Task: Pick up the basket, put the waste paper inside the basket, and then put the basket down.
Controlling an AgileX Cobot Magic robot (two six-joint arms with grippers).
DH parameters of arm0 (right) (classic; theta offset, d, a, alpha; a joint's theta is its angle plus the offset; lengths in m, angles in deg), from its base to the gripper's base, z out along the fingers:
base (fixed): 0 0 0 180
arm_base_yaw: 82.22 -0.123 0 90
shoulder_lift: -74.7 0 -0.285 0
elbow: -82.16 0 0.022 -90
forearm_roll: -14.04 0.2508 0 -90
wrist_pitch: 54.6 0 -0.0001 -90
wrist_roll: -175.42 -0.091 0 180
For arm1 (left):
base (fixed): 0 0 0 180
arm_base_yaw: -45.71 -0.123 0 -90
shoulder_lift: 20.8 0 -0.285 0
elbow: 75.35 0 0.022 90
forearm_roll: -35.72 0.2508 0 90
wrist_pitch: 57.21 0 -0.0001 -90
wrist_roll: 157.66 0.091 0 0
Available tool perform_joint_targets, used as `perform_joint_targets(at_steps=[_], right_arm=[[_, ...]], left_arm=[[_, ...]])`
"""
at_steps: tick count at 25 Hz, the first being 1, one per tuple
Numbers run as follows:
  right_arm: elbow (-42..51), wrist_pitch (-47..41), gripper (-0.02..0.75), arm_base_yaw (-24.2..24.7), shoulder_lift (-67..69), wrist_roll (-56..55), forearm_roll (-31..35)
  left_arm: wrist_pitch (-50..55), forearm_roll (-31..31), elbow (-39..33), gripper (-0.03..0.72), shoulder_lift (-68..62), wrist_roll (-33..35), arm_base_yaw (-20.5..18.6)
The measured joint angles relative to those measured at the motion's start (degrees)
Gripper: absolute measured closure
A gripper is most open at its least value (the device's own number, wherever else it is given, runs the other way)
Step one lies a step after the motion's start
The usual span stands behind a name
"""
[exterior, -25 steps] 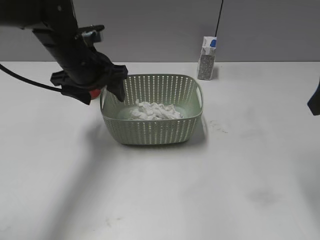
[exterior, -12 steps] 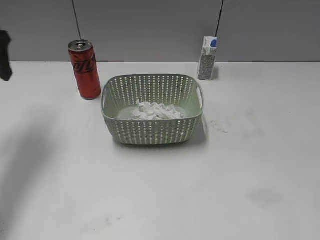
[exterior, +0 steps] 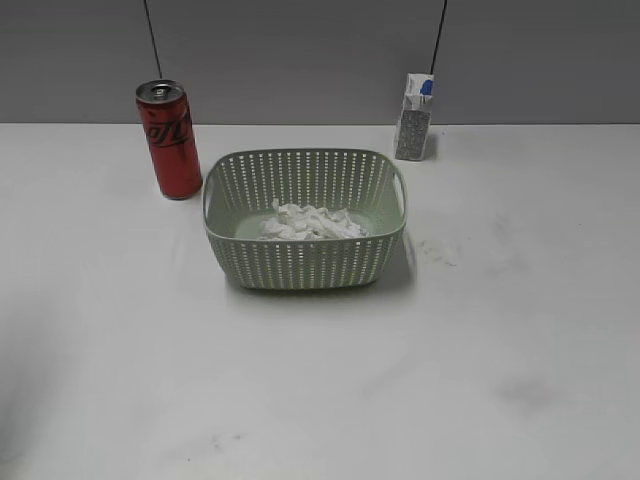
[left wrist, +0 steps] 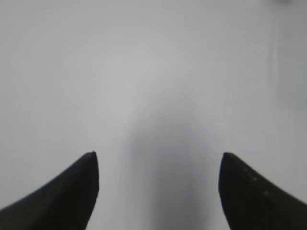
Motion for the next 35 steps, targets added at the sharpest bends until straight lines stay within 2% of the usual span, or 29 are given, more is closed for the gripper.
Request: perform_joint_targets(at_steps=[7, 13, 19, 25, 35], right_arm=[[2.7, -1.4, 0.176, 0.0, -15.1, 0.0, -0.1], [4.8, 3.5, 0.199, 0.0, -25.3, -0.2, -0.4], [4.9, 4.1, 0.254, 0.0, -28.4, -0.4, -0.4], [4.9, 4.2, 0.263, 0.0, -28.5, -0.5, -0.4], [4.9, 4.2, 0.266, 0.0, -29.9, -0.5, -0.4]], left_arm=[[-3.9, 0.0, -15.0, 0.099, 18.0, 0.8, 0.0], [-6.4, 0.0, -25.4, 0.100, 34.2, 0.9, 0.0], [-5.3, -0.1, -28.6, 0.100, 50.7, 0.9, 0.0], [-3.0, -0.1, -29.0, 0.106, 63.6, 0.9, 0.0], [-3.0, 0.5, -33.8, 0.129, 69.3, -0.9, 0.0]])
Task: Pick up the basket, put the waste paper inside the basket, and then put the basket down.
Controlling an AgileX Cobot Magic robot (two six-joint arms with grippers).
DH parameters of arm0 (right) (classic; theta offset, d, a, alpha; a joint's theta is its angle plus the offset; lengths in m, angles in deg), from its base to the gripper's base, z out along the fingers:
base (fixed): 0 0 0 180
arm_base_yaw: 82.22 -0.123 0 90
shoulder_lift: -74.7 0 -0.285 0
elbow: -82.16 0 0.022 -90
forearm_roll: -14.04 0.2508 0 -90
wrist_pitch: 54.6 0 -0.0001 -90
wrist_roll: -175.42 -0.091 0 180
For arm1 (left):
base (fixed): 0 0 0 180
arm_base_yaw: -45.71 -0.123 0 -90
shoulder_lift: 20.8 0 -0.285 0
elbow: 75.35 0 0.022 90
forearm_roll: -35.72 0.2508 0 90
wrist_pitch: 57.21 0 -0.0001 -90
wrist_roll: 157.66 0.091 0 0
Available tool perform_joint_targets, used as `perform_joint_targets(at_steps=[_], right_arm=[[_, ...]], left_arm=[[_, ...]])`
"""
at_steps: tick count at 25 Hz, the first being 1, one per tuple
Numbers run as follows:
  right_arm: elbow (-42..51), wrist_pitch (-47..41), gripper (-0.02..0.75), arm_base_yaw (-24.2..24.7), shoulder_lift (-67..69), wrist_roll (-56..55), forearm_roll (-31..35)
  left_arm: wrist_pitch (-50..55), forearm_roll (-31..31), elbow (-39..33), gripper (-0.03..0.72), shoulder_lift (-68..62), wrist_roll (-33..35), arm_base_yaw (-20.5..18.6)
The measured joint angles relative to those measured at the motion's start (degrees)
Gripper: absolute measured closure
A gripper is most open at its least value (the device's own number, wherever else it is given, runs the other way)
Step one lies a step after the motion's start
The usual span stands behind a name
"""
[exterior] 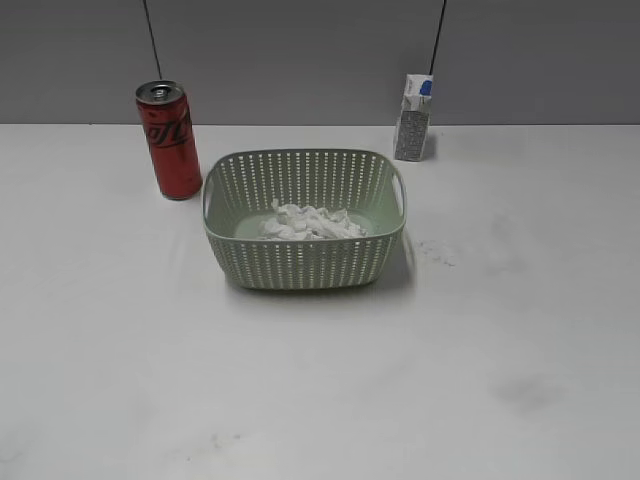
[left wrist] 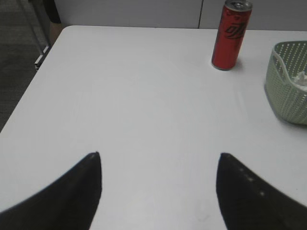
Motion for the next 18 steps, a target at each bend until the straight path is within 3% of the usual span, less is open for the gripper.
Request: perform_joint_targets(at_steps=[6, 10, 14, 18], right_arm=[[0.0, 0.1, 0.268, 0.0, 0.0, 0.0, 0.1], [0.0, 0.1, 0.268, 0.0, 0.0, -0.1, 0.2], [0.0, 0.1, 0.269, 0.1, 0.0, -0.1, 0.2], [0.0, 0.1, 0.269, 3.2, 0.0, -0.1, 0.3]], left_arm=[[-0.1, 0.1, -0.2, 0.153, 0.0, -0.4, 0.2], [-0.2, -0.1, -0.2, 0.161, 0.0, -0.4, 3.4], [-0.2, -0.1, -0.2, 0.161, 1.4, -0.4, 4.1], [-0.3, -0.1, -0.2, 0.171, 2.0, -0.4, 4.1]])
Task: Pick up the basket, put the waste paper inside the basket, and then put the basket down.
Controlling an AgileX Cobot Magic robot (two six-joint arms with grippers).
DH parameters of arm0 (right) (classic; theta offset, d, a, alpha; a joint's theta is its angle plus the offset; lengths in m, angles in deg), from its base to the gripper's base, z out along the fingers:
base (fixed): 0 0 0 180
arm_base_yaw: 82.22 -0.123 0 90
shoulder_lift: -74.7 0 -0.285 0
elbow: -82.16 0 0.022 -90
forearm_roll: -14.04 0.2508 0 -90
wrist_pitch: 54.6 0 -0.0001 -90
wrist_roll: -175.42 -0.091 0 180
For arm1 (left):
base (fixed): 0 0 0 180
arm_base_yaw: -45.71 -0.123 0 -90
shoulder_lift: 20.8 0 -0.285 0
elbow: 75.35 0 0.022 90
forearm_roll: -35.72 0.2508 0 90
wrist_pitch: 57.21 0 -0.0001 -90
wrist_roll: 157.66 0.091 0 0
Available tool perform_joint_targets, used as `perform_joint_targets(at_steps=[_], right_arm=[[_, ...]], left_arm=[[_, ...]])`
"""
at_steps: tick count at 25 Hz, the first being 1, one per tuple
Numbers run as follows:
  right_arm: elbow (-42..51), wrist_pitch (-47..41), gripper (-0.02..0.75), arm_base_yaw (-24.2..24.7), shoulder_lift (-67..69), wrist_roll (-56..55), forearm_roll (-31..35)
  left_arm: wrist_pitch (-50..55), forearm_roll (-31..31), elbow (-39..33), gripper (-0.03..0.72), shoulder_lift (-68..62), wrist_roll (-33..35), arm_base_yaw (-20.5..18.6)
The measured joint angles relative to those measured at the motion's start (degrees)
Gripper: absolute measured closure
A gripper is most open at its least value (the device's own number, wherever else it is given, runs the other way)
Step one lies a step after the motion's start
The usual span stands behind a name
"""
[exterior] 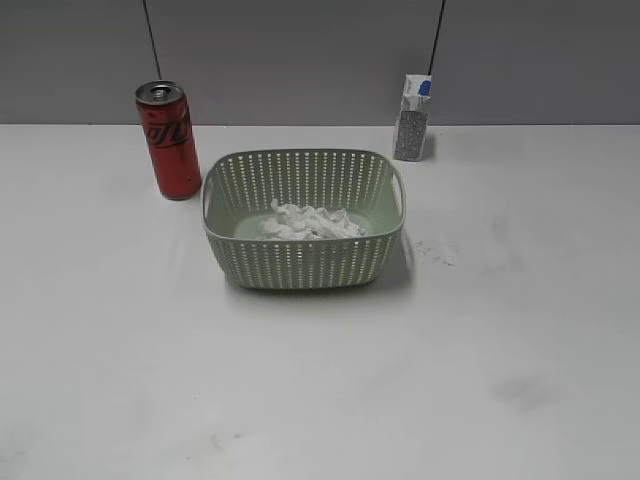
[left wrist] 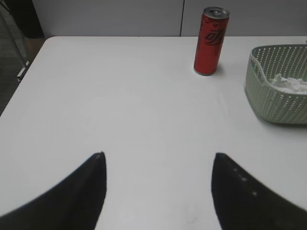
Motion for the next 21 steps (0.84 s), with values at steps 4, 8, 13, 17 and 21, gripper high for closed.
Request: perform_joint_targets(at_steps=[4, 8, 13, 17, 21], right_arm=[[0.0, 0.0, 0.269, 5.3, 0.0, -0.1, 0.1], [0.0, 0.0, 0.269, 6.5, 0.0, -0.1, 0.1], [0.0, 0.0, 0.269, 6.5, 0.0, -0.1, 0.1], [0.0, 0.0, 0.270, 6.5, 0.0, -0.1, 0.1], [0.0, 0.0, 0.270, 6.5, 0.0, -0.1, 0.1]], left_arm=[[0.1, 0.0, 0.0, 0.176, 0.0, 0.0, 0.0], [0.1, 0.0, 0.0, 0.176, 0.0, 0.0, 0.0], [0.0, 0.0, 0.0, 0.176, 0.0, 0.0, 0.0], [0.0, 0.0, 0.0, 0.176, 0.0, 0.0, 0.0], [0.0, 0.0, 0.0, 0.176, 0.0, 0.0, 0.0]])
